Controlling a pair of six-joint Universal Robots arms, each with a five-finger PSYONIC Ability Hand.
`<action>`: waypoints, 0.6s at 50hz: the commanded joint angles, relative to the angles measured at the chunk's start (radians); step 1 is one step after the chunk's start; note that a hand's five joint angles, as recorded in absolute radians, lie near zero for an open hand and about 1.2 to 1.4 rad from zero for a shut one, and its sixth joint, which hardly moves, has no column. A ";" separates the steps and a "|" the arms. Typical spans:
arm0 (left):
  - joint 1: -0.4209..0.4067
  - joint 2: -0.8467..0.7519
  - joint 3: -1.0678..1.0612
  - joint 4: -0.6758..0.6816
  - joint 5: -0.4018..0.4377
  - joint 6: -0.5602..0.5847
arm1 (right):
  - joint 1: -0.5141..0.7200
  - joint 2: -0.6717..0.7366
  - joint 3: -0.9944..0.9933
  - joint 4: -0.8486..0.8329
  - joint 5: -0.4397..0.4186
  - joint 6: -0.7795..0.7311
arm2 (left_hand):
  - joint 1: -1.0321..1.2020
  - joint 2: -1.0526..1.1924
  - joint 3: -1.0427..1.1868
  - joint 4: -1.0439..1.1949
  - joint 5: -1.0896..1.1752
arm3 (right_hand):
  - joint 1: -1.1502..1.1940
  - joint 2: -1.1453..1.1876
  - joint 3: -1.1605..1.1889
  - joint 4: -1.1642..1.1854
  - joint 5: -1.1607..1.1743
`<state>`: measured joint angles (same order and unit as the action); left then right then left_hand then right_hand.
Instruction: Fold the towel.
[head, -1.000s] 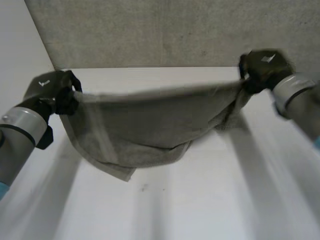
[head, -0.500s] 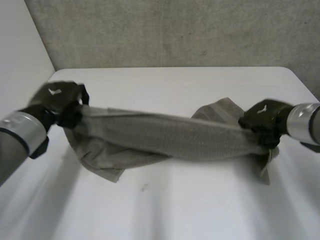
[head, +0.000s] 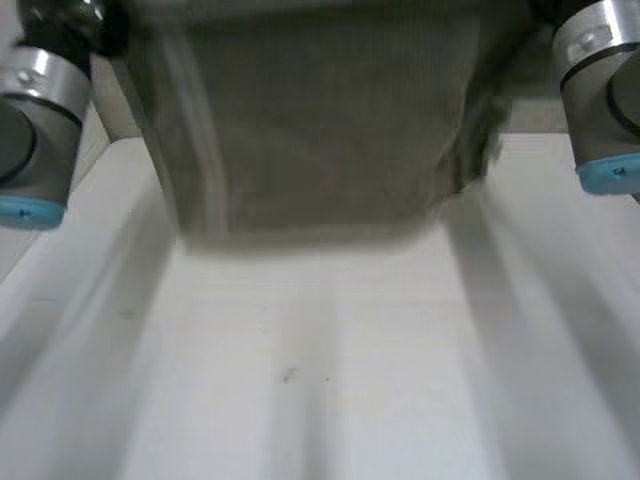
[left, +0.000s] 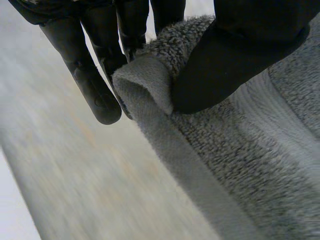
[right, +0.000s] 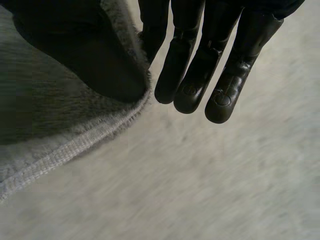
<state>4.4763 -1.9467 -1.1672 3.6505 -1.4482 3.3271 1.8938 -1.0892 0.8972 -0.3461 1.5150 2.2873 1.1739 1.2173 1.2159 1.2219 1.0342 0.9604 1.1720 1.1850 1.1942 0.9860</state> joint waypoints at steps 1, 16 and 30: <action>0.018 0.061 -0.106 -0.032 -0.003 -0.049 | -0.001 -0.075 0.170 0.099 -0.142 0.024 | 0.222 0.179 0.180 0.174 0.188 | 0.436 0.224 0.211 0.202 0.236; 0.081 0.031 -0.500 -0.076 0.071 0.021 | -0.013 0.187 0.232 0.777 -0.340 -0.152 | 0.222 0.179 0.180 0.174 0.188 | 0.436 0.224 0.211 0.202 0.236; 0.095 0.066 -0.583 -0.081 0.071 0.088 | -0.025 0.157 0.348 0.587 -0.348 0.180 | 0.222 0.179 0.180 0.174 0.188 | -0.531 -0.743 -0.756 -0.765 -0.731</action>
<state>4.5710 -1.9114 -1.7342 3.5697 -1.3765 3.4136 1.8789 -0.8530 1.1573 0.3843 1.1673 2.2072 1.1739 1.2173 1.2160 1.2219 1.0356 0.5227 0.5929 0.5980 0.5976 0.4358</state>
